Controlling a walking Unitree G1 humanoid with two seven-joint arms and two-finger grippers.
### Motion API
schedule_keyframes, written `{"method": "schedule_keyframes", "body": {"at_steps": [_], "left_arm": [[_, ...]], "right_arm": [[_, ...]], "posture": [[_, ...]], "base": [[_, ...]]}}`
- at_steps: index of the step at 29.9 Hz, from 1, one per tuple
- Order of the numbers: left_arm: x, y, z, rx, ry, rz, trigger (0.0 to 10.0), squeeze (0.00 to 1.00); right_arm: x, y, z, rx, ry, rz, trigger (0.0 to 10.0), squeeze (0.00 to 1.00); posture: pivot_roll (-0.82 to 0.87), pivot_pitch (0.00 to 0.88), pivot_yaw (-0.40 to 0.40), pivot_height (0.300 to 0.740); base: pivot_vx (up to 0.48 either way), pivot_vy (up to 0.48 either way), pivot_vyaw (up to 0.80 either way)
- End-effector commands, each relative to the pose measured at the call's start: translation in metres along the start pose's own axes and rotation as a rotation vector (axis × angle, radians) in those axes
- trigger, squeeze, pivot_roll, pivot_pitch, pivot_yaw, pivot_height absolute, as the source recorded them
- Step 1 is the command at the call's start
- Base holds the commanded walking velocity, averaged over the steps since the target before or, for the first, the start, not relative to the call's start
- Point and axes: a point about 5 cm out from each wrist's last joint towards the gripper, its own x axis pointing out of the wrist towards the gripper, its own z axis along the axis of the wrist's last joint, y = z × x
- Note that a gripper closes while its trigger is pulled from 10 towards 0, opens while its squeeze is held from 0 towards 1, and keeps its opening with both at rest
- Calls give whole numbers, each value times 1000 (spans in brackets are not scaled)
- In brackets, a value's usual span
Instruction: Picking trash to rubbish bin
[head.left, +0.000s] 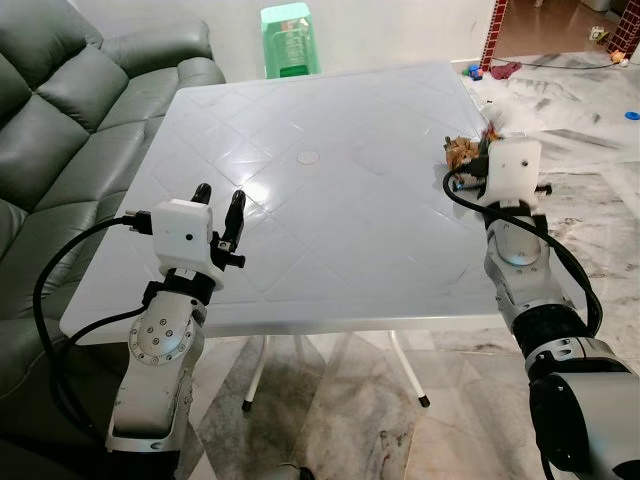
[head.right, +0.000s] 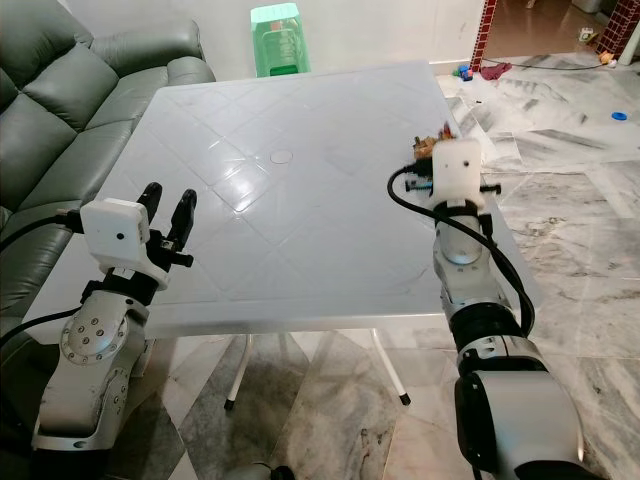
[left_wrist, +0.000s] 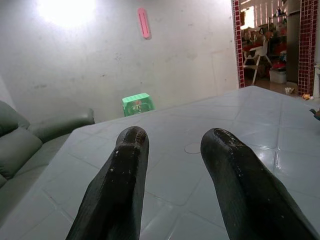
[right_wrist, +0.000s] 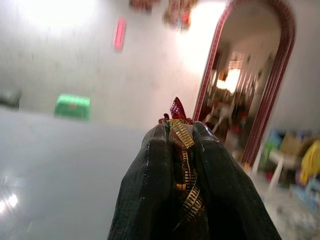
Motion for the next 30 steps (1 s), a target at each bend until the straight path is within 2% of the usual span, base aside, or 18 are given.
{"method": "schedule_keyframes", "body": {"at_steps": [1, 6, 11, 12, 13, 25, 30], "left_arm": [[1, 2, 0, 13, -4, 9, 10000, 0], [3, 2, 0, 22, -10, 21, 10000, 0], [7, 1, 1, 31, -12, 32, 10000, 0], [8, -1, 1, 32, -14, 30, 10000, 0], [10, -3, 1, 34, -17, 27, 10000, 0], [14, -16, -5, -16, -15, 22, 10000, 0], [15, -19, -8, -32, -10, 7, 10000, 0]], "right_arm": [[4, 0, 13, -14, -68, -1, 0, 0], [5, 1, 21, -42, -120, 6, 0, 0], [2, 0, 17, 9, -77, 7, 0, 0], [0, 0, 16, 13, -71, 4, 7922, 0], [-2, -1, 14, 18, -60, 6, 10000, 0], [-15, -7, 6, 16, 4, 37, 10000, 0], [-17, -10, 6, 24, 16, 36, 10000, 0]], "posture": [[58, 52, 80, 740], [49, 51, 81, 740], [28, 50, 77, 740], [19, 50, 74, 740], [11, 51, 71, 740], [-34, 45, 47, 740], [-42, 39, 44, 740]], "base": [[0, 0, 0], [0, 0, 0], [0, 0, 0], [0, 0, 0], [0, 0, 0], [0, 0, 0], [0, 0, -800]]}}
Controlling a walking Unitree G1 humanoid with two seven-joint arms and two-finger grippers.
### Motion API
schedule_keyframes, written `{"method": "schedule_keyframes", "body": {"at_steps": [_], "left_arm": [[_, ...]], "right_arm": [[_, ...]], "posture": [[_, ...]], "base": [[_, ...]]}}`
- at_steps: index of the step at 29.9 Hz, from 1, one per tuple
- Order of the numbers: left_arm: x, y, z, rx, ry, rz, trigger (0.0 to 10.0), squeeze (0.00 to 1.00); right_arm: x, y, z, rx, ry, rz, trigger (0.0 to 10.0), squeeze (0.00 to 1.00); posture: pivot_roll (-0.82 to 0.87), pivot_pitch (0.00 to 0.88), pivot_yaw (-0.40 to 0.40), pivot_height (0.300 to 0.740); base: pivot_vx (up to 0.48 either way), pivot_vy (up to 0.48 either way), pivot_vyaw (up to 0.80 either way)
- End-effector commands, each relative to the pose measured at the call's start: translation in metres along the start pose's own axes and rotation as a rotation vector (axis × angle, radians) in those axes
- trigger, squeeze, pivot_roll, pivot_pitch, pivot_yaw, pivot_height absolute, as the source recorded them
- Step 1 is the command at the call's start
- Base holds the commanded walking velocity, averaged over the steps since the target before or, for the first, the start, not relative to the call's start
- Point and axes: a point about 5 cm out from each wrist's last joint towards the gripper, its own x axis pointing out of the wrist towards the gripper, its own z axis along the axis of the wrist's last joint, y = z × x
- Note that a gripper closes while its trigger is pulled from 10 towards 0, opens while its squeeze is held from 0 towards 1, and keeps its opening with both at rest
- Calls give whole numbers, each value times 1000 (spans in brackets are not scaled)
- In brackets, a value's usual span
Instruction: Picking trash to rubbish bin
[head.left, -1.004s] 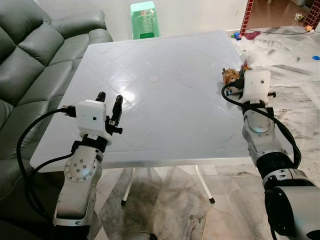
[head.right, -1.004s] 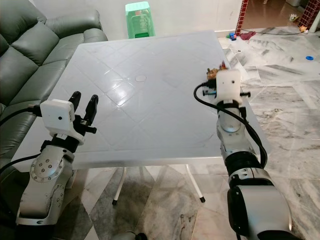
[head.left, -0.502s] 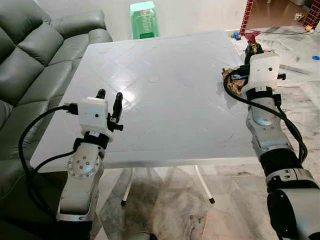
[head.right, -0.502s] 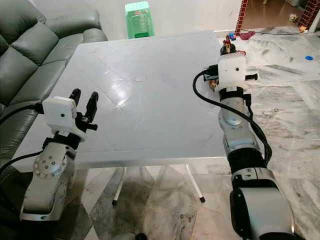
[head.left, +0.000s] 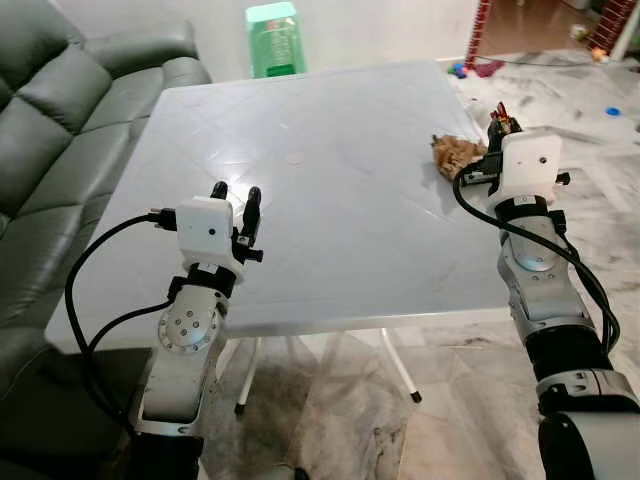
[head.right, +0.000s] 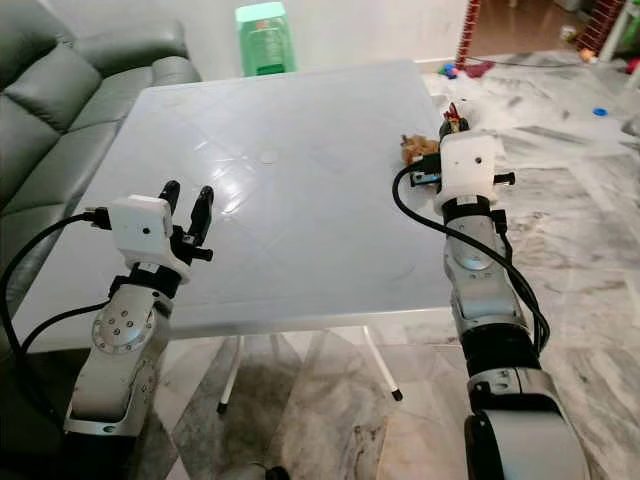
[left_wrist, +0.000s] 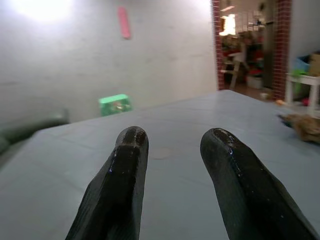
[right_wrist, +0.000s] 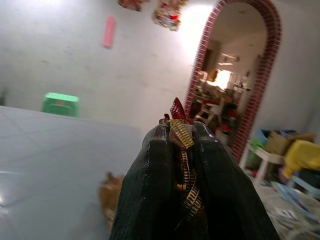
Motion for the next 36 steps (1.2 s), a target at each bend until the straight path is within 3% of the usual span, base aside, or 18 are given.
{"method": "schedule_keyframes", "body": {"at_steps": [1, 13, 20, 28, 36], "left_arm": [[2, 1, 1, 6, -10, 2, 10000, 0], [7, 3, 2, -19, -28, 1, 10000, 0], [8, 1, -1, -62, -18, -12, 10000, 0], [8, -3, -1, -72, -12, -32, 10000, 0], [8, 1, -2, -71, -14, -14, 10000, 0]], "right_arm": [[-1, -2, 3, 4, -6, 4, 10000, 0], [-10, -4, 4, -11, 15, 17, 10000, 0], [-16, -17, -7, -81, 112, -86, 10000, 0], [-16, -14, -5, -72, 109, -69, 10000, 0], [-14, -11, -3, -75, 118, -66, 10000, 0]], "posture": [[-44, 39, 44, 740], [-58, 36, 43, 740], [-65, 35, 42, 740], [-66, 30, 40, 740], [-63, 28, 34, 740]], "base": [[0, 0, -800], [0, 0, -800], [0, 0, -800], [0, 0, -800], [0, -297, -800]]}}
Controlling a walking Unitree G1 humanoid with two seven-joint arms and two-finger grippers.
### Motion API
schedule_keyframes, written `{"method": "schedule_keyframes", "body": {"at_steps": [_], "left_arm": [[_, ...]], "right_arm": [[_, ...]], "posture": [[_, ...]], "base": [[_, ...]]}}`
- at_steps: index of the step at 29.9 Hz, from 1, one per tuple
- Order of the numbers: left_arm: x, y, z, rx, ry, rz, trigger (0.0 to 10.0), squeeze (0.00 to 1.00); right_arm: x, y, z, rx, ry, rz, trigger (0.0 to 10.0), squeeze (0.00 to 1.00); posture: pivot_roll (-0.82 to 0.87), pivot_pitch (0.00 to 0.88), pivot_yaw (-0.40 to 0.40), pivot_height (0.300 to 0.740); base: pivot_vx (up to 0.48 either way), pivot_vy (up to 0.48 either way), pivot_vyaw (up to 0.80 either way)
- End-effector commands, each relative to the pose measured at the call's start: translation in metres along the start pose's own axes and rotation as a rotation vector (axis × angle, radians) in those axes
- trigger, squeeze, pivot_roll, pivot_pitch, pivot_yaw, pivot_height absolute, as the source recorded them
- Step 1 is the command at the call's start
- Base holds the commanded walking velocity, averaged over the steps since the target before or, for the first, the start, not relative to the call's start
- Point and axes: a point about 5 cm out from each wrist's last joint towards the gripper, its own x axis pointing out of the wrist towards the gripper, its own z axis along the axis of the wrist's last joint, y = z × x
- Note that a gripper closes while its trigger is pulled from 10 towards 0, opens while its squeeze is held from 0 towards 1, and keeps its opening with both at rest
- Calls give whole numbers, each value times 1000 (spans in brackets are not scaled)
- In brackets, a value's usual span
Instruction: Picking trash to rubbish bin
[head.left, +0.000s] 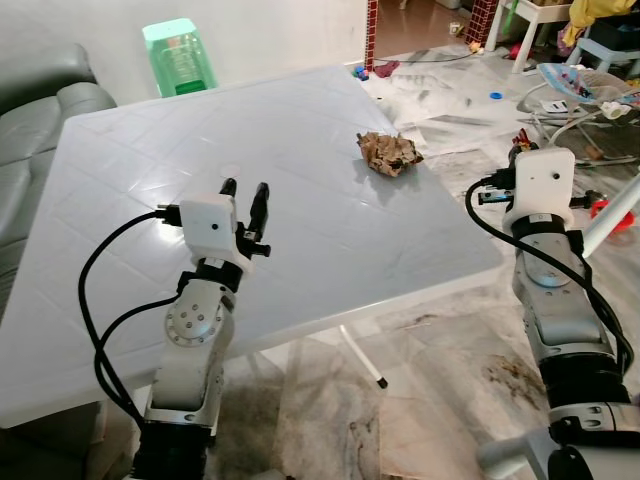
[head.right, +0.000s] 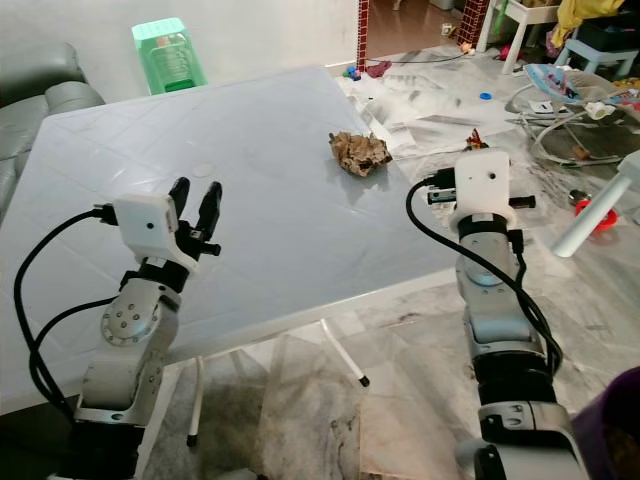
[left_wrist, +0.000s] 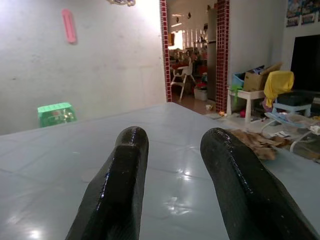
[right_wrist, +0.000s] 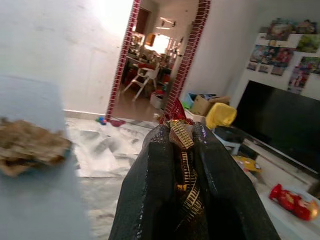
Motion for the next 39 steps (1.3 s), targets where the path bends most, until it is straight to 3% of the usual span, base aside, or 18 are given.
{"method": "schedule_keyframes", "body": {"at_steps": [1, 20, 31, 39], "left_arm": [[2, -6, 0, -26, 0, -22, 10000, 0], [4, -2, 1, -28, -5, -8, 10000, 0], [8, -3, 2, -6, -4, -31, 10000, 0], [7, -4, 5, 1, -17, -48, 10000, 0]], "right_arm": [[1, -7, 2, -8, 1, -21, 10000, 0], [-1, -12, 0, -35, 28, -41, 10000, 0], [-1, -29, -14, -41, 116, -103, 10000, 0], [-1, -26, -14, -20, 115, -89, 10000, 0]], "posture": [[-62, 29, 34, 740], [-72, 39, 43, 740], [-77, 50, 58, 740], [-74, 54, 59, 740]], "base": [[0, 0, -800], [0, 0, -800], [0, 0, -800], [0, 0, -700]]}}
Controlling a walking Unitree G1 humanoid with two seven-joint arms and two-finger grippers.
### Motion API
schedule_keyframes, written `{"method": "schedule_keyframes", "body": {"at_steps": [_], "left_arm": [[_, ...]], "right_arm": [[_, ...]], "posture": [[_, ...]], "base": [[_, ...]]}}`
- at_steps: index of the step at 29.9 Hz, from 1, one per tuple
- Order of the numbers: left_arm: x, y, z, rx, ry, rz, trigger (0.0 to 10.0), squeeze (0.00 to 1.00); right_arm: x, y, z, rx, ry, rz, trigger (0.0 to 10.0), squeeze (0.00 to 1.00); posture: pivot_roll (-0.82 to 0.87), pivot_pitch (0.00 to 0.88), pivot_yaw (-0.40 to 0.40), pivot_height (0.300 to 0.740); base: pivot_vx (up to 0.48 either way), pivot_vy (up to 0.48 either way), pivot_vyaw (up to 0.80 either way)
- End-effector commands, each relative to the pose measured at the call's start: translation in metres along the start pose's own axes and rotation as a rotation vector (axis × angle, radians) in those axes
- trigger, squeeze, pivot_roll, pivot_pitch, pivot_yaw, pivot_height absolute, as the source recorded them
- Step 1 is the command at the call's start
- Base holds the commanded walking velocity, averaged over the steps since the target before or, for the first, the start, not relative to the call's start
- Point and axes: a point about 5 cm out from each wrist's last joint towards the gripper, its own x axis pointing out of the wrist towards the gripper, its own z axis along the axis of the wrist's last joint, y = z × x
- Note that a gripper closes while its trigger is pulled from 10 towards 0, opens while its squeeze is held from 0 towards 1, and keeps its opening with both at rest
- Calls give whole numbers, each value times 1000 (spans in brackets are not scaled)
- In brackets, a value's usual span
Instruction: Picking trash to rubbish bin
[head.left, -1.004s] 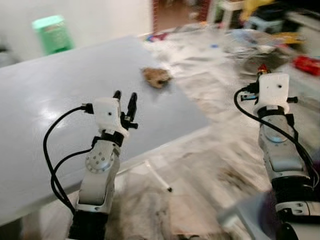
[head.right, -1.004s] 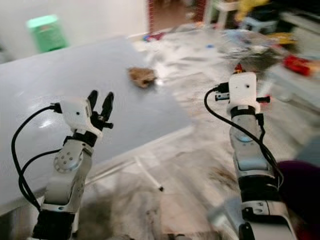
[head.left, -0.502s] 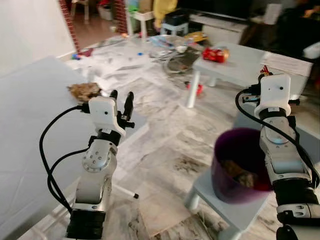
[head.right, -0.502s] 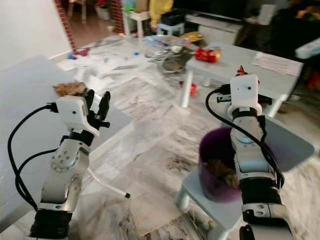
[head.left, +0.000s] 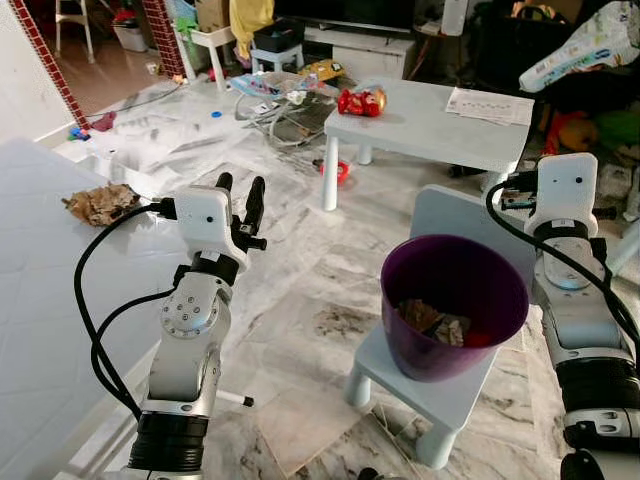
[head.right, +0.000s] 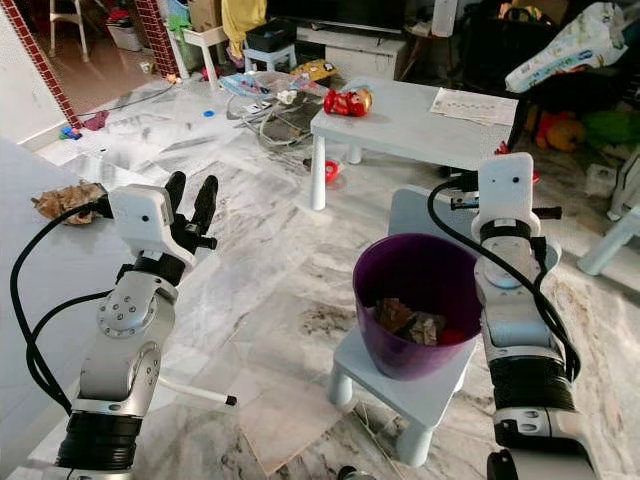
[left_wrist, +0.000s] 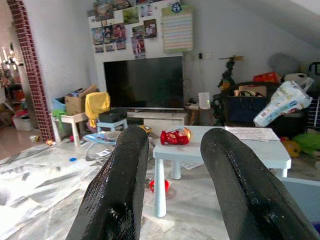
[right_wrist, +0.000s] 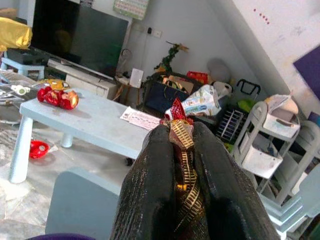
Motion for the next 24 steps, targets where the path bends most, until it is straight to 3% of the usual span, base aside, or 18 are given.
{"method": "schedule_keyframes", "body": {"at_steps": [1, 5, 11, 13, 24], "left_arm": [[0, 1, 1, 13, -2, -6, 10000, 0], [-1, 0, 1, 24, -7, -15, 10000, 0], [-1, 0, 1, 30, -7, -27, 10000, 0], [-1, 0, 1, 30, -4, -28, 10000, 0], [-3, -2, -2, 22, 14, -34, 10000, 0]], "right_arm": [[3, 1, 6, 23, -17, 1, 10000, 0], [3, 3, 5, 15, -7, 13, 10000, 0], [3, 0, -13, 33, 109, -2, 10000, 0], [2, -4, -29, 73, 213, -15, 10000, 0], [-5, -3, -56, 127, 350, 17, 10000, 0]], "posture": [[-74, 54, 59, 740], [-75, 56, 61, 740], [-76, 60, 64, 740], [-76, 61, 65, 740], [-67, 63, 61, 740]], "base": [[0, 0, 0], [0, 0, 0], [272, 0, 0], [279, 0, 0], [202, 0, 0]]}}
